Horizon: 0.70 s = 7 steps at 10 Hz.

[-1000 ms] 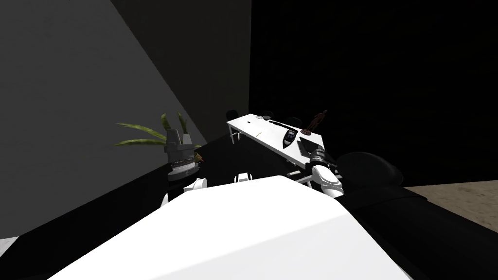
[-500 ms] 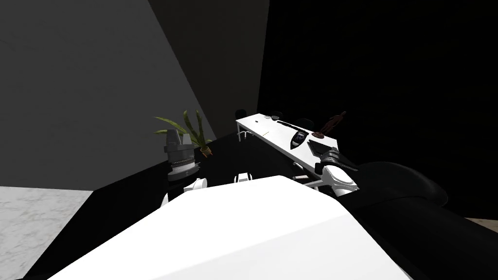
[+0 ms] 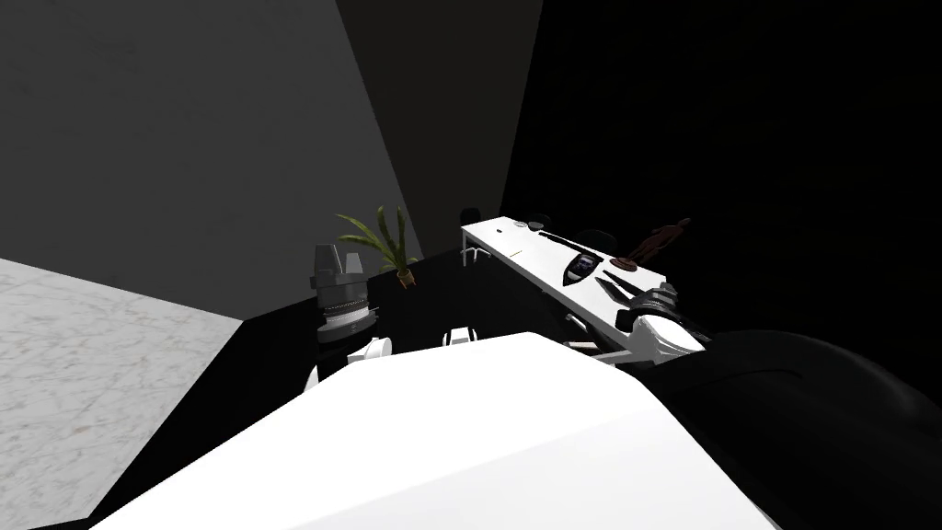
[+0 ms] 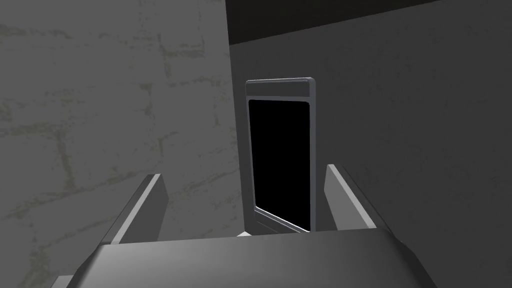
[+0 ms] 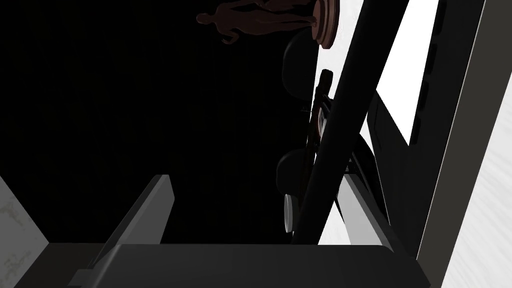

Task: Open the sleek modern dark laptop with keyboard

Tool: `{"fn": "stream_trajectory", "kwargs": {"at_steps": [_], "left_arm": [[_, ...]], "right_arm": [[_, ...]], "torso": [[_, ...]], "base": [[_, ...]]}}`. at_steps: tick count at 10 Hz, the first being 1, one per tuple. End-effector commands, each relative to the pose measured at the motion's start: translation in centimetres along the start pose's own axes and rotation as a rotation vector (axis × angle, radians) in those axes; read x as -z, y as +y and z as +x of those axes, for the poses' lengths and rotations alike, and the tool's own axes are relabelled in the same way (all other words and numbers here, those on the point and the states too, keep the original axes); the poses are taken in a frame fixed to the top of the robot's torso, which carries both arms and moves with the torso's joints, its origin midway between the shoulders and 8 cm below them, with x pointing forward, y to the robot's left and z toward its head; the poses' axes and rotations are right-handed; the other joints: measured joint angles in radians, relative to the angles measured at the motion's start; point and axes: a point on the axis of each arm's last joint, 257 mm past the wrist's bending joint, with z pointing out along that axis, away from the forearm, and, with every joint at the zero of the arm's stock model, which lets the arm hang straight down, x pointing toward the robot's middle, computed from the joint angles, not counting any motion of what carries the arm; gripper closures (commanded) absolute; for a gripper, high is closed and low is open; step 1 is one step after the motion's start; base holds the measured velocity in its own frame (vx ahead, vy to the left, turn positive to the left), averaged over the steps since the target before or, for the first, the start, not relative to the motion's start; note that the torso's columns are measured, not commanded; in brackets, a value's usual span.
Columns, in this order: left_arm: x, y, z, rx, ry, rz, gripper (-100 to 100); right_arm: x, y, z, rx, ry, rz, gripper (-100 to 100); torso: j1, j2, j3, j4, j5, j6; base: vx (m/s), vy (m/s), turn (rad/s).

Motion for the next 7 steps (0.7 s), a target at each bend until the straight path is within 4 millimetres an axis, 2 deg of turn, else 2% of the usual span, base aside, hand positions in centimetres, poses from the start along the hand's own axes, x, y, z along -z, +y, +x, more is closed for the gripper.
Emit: {"fn": "stream_trajectory", "kwargs": {"at_steps": [1, 2, 7], "left_arm": [[0.0, 0.0, 0.0, 0.0, 0.0, 0.0, 0], [0.01, 0.0, -0.01, 0.0, 0.0, 0.0, 0], [0.01, 0.0, -0.01, 0.0, 0.0, 0.0, 0]], "right_arm": [[-0.33, -0.33, 0.53, -0.003, 0.013, 0.004, -100], [-0.35, -0.34, 0.57, -0.003, 0.014, 0.004, 0], [-0.38, -0.46, 0.61, -0.003, 0.015, 0.006, 0]], "torso": [[0.001, 0.001, 0.001, 0.0, 0.0, 0.002], [0.0, 0.001, 0.001, 0.0, -0.001, 0.002], [0.0, 0.002, 0.002, 0.0, -0.002, 0.002]], "base": [[-0.018, 0.009, 0.004], [0.0, 0.0, 0.0], [0.0, 0.0, 0.0]]}}
